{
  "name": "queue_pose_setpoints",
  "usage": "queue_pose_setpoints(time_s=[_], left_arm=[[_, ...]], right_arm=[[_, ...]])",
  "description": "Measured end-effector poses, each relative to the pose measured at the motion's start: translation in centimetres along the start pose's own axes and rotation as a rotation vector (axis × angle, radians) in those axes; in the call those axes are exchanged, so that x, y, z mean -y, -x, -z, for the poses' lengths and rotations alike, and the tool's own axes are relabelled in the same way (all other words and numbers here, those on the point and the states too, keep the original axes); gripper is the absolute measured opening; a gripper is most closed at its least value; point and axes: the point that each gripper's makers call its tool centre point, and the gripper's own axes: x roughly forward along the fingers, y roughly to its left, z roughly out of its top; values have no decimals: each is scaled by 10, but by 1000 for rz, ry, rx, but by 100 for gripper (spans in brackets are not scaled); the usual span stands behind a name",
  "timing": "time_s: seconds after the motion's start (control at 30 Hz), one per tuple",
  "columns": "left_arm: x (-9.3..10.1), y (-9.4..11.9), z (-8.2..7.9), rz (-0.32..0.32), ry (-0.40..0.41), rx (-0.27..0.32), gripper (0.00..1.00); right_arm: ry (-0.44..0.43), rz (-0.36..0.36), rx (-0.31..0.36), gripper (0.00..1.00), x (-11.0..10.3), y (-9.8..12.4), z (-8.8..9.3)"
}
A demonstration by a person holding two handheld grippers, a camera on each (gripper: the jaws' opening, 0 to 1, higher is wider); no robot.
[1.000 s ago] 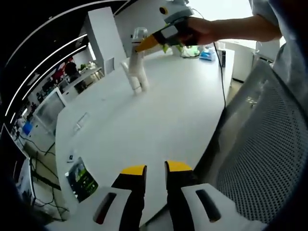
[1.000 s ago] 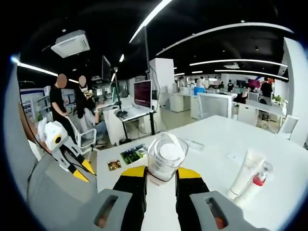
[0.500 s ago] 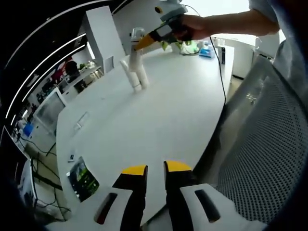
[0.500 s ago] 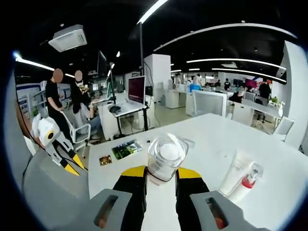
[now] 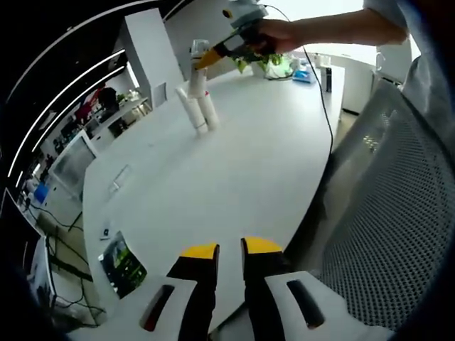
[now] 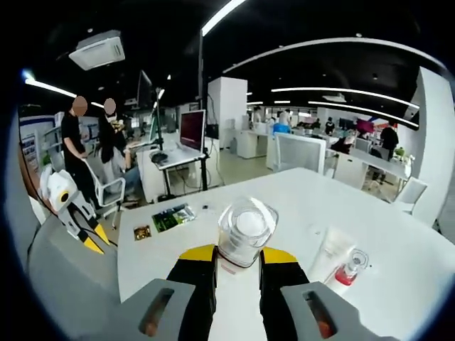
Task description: Arrange the skincare products in the storage area until every visible bottle or jar stands upright without overlapping.
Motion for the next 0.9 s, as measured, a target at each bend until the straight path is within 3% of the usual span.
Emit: queue_pose_setpoints(time_s=[0.37, 0.9], left_arm=[[0, 0, 0, 1, 0, 0, 12], [1, 0, 1, 3, -6, -4, 11]], right_arm=[[10, 18, -24, 14, 15, -4, 4], [6, 42, -73, 14, 37, -2, 23]])
